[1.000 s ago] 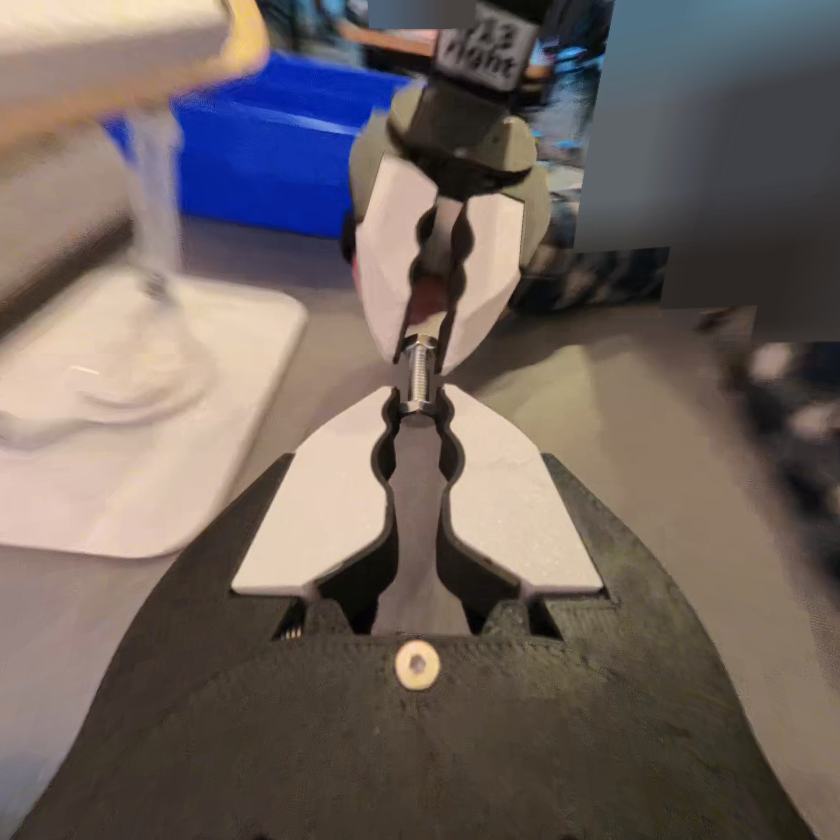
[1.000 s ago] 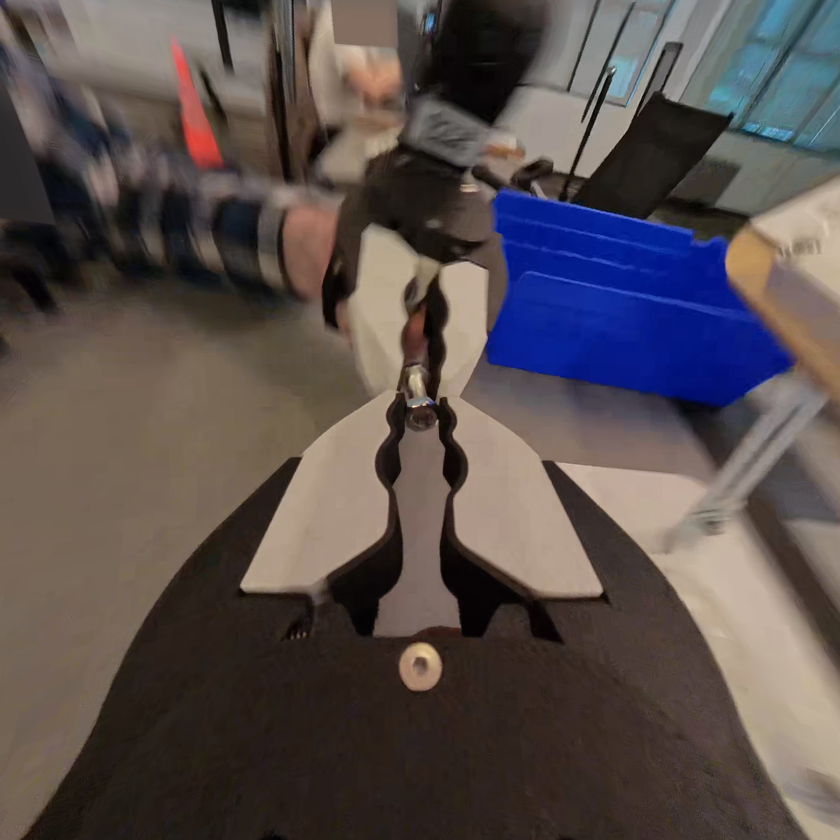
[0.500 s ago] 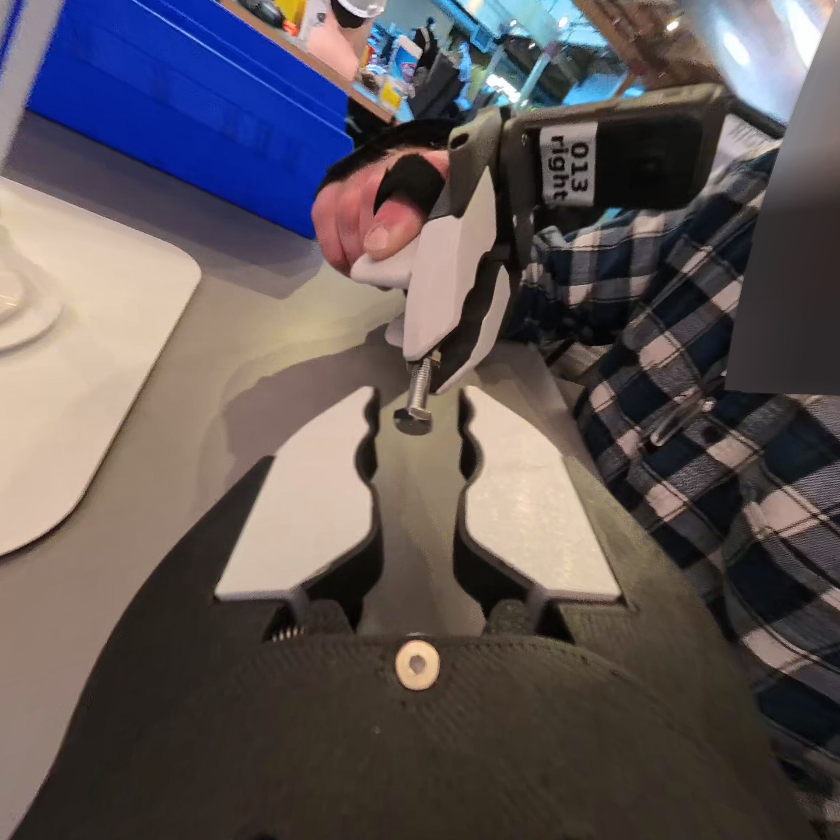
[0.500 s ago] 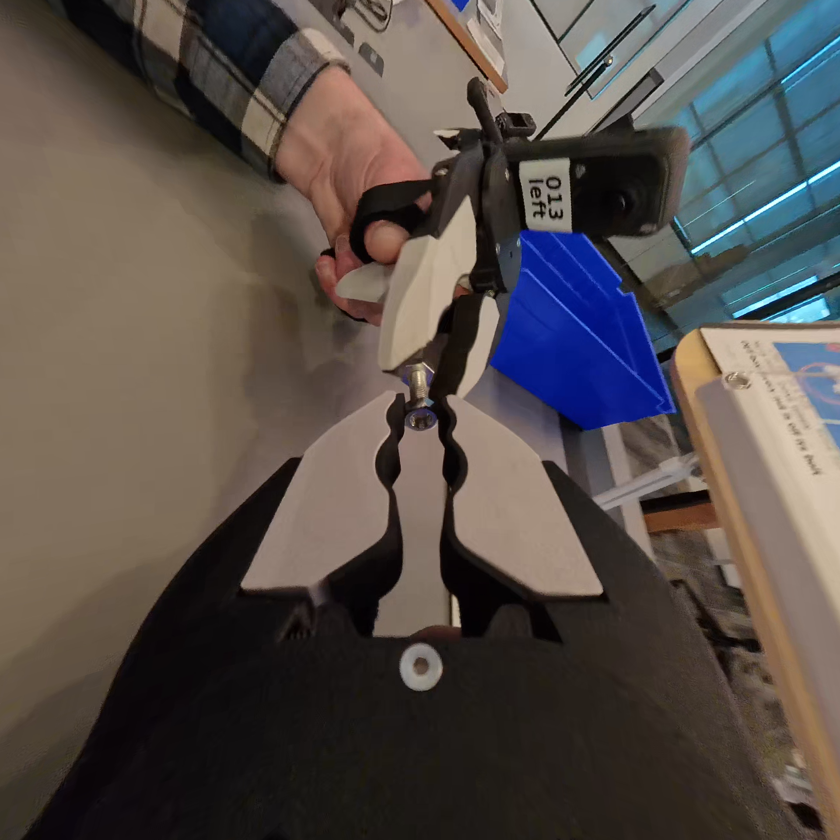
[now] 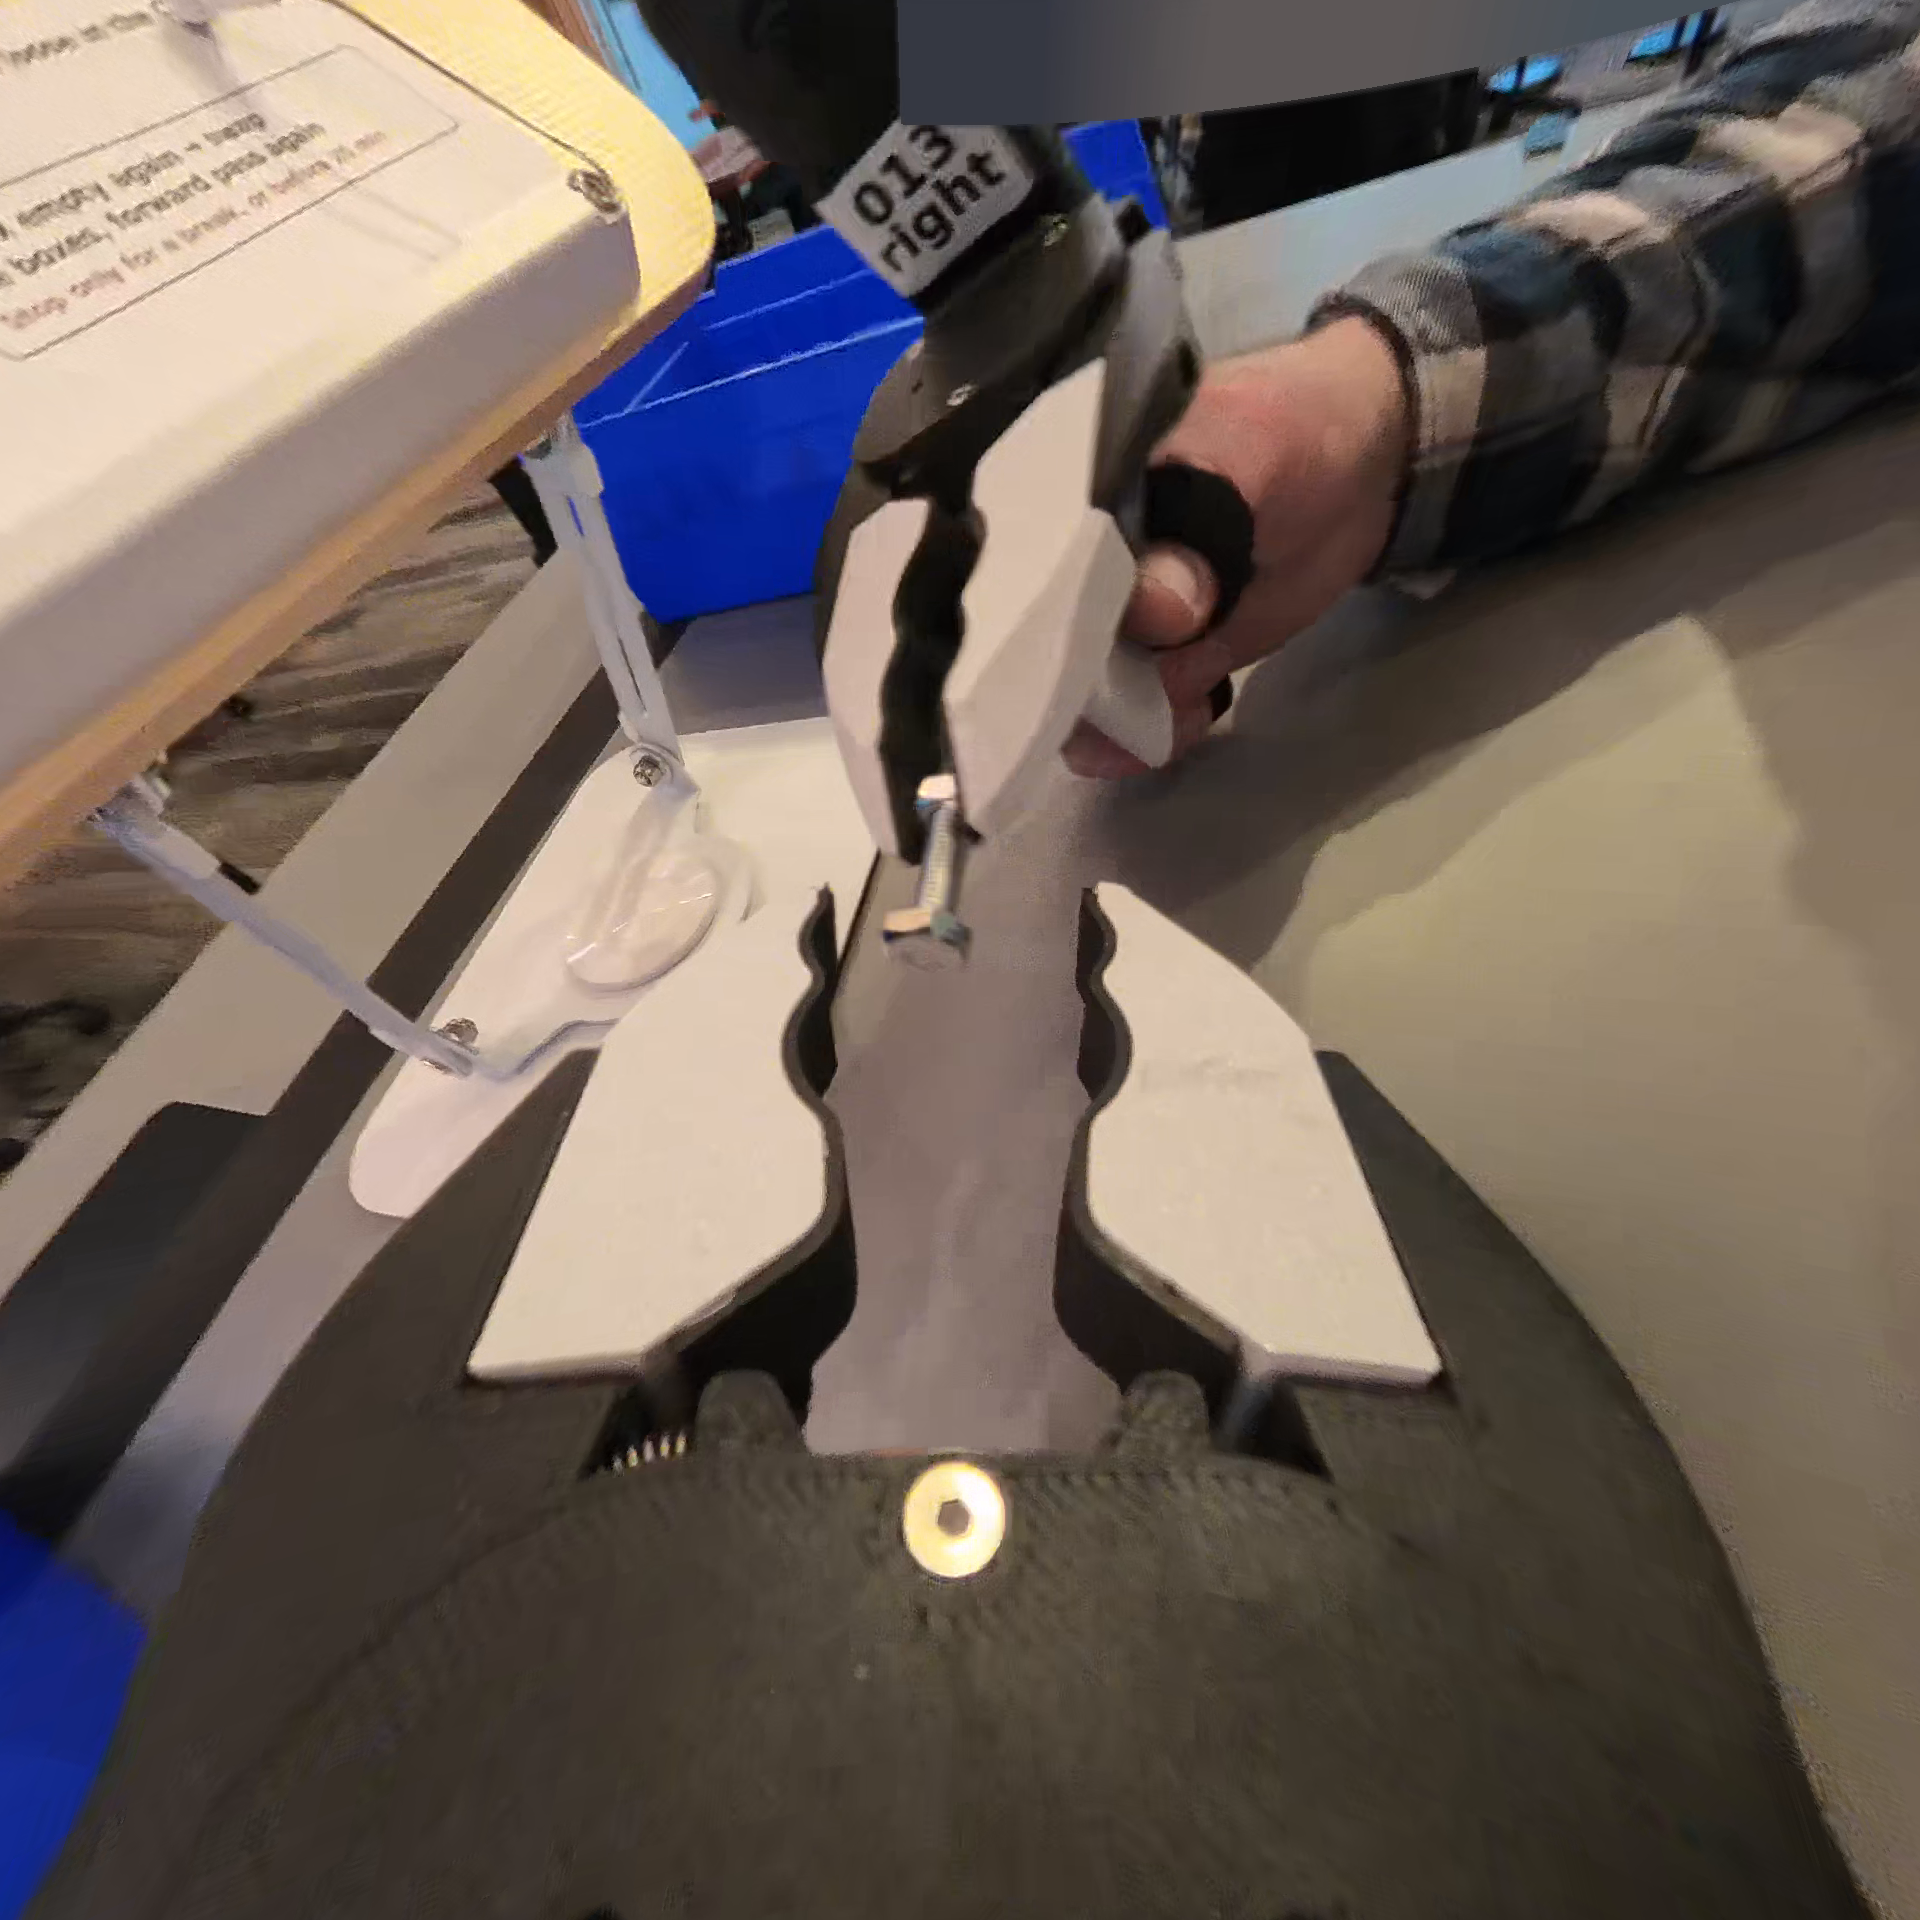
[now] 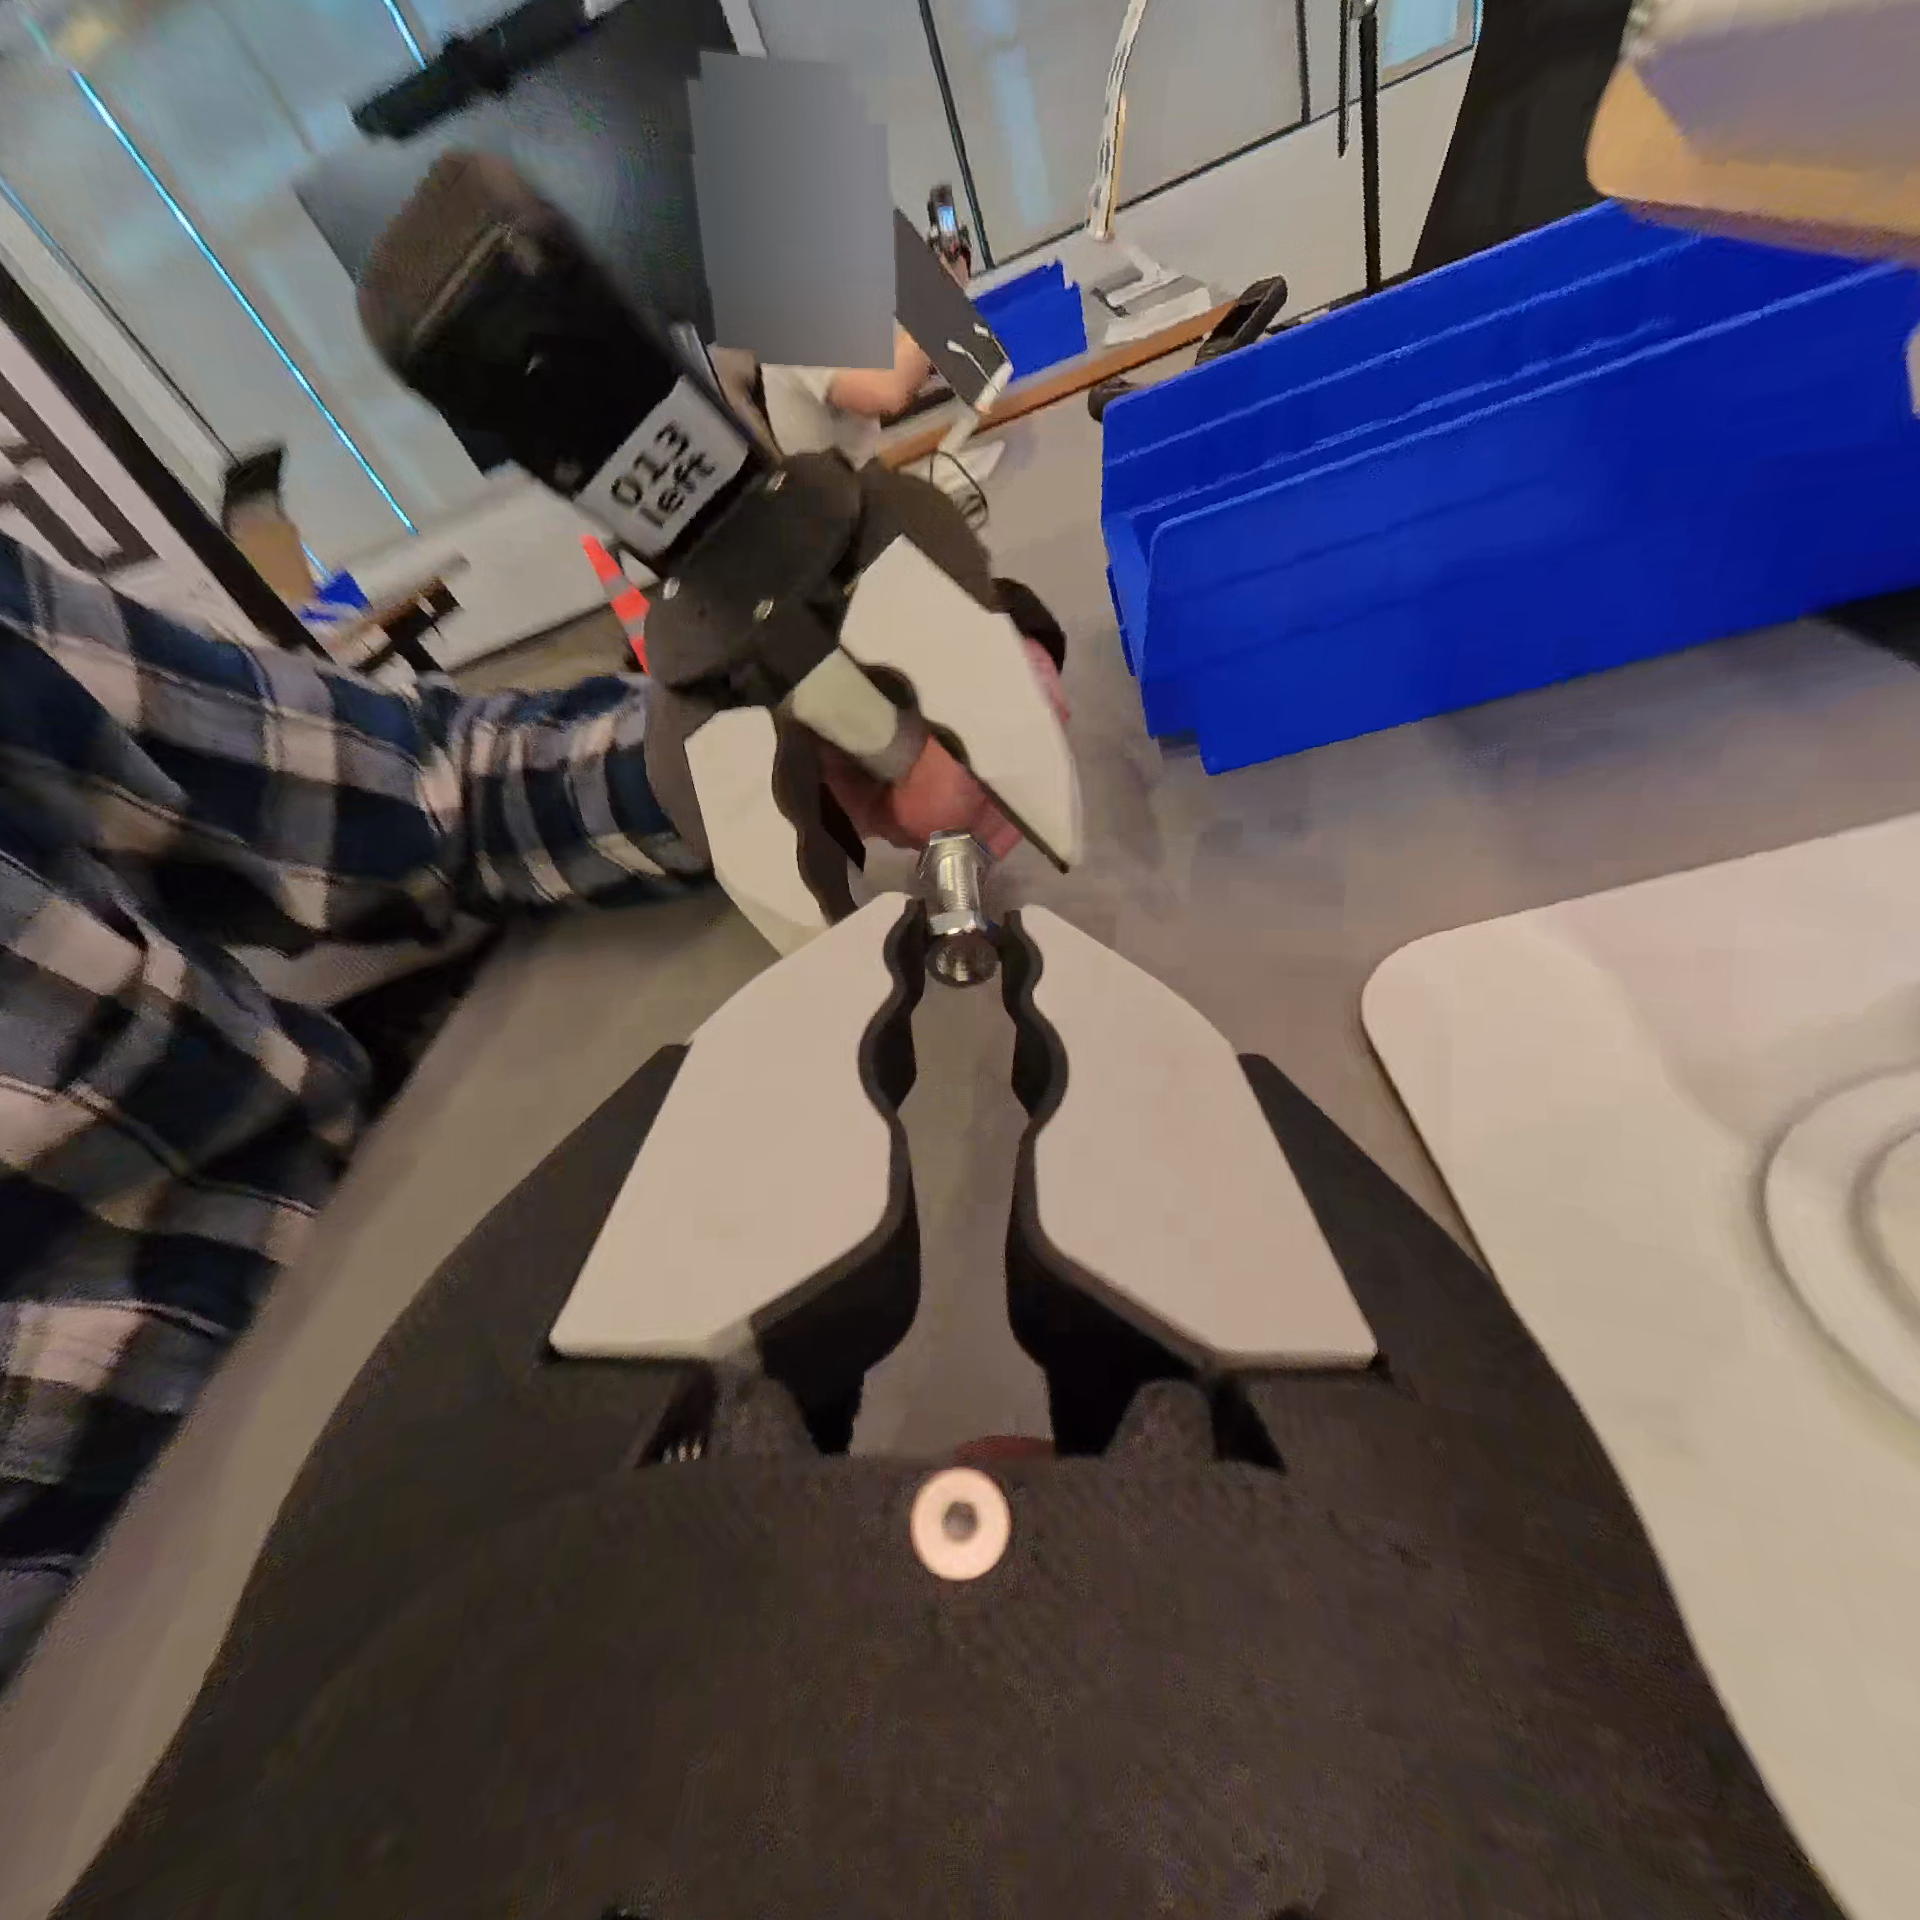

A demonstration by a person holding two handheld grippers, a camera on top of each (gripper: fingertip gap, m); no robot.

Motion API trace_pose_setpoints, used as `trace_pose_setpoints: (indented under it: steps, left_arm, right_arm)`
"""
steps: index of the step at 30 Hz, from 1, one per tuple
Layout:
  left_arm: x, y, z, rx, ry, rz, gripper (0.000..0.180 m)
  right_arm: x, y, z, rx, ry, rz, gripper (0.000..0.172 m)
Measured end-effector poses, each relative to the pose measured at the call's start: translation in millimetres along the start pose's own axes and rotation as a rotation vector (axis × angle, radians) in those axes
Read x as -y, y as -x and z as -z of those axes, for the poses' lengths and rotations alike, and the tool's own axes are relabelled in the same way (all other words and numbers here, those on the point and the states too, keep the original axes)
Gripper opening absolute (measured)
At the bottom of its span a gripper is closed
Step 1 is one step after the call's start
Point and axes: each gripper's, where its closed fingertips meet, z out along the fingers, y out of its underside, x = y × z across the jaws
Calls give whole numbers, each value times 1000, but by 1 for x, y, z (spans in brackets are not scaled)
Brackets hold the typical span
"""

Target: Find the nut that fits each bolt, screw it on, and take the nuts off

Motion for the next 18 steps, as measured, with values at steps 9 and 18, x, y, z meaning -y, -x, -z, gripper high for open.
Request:
trace_pose_setpoints:
  steps: [9,18]
  left_arm:
    - [4,-1,1,44,-16,-83,13]
    - [4,-6,-1,-69,12,101,6]
  right_arm:
    - [-8,3,-2,95,20,-128,15]
    - [-7,2,-1,36,43,19,15]
